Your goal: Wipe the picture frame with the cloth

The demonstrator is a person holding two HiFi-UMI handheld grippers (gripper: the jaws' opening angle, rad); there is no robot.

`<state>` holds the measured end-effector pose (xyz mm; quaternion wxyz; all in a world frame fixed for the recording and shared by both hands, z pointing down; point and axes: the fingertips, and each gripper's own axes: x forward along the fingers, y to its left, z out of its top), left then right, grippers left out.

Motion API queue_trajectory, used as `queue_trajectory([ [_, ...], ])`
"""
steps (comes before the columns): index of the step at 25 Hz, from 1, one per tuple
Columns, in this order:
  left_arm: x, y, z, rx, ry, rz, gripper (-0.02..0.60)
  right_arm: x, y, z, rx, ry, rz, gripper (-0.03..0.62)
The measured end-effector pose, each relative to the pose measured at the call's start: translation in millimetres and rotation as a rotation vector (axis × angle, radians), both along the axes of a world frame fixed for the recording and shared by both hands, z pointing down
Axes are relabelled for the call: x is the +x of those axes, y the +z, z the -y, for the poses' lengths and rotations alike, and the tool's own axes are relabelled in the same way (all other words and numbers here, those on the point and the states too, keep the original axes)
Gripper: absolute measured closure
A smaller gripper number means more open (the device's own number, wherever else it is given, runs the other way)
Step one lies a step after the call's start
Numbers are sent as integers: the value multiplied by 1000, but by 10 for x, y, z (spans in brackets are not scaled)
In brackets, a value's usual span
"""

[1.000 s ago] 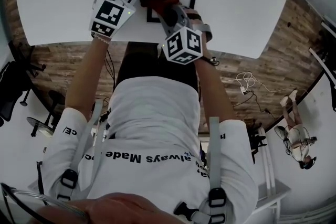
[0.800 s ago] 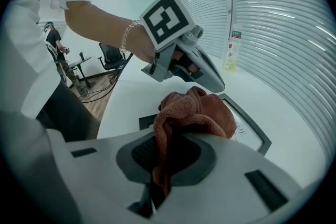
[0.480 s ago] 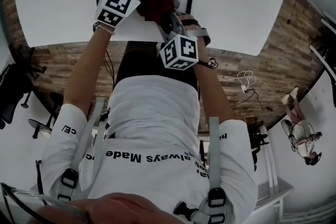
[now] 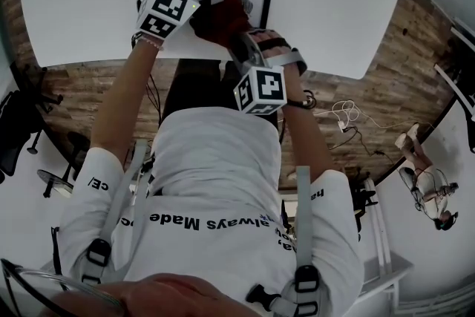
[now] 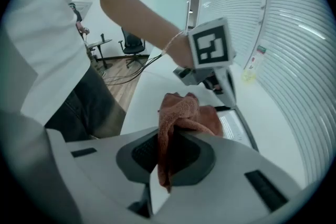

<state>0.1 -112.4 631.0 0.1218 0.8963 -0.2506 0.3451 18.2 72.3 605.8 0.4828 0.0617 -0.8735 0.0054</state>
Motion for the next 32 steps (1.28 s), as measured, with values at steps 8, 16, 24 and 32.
queue_trajectory([
  [8,-49,-3,-8,-14,-4,-14,580,202,-874,1235,295,252,80,579],
  [16,-44,-3,-21,-18,-8,-9,580,263,-7,1836,273,313,-106,579],
  [24,-50,-23,-24,-12,-10,-4,580,227,256,1695,165,313,-105,579],
  [32,-55,-18,-26,-7,-22,-2,580,211,322,1175,44,265,-109,579],
])
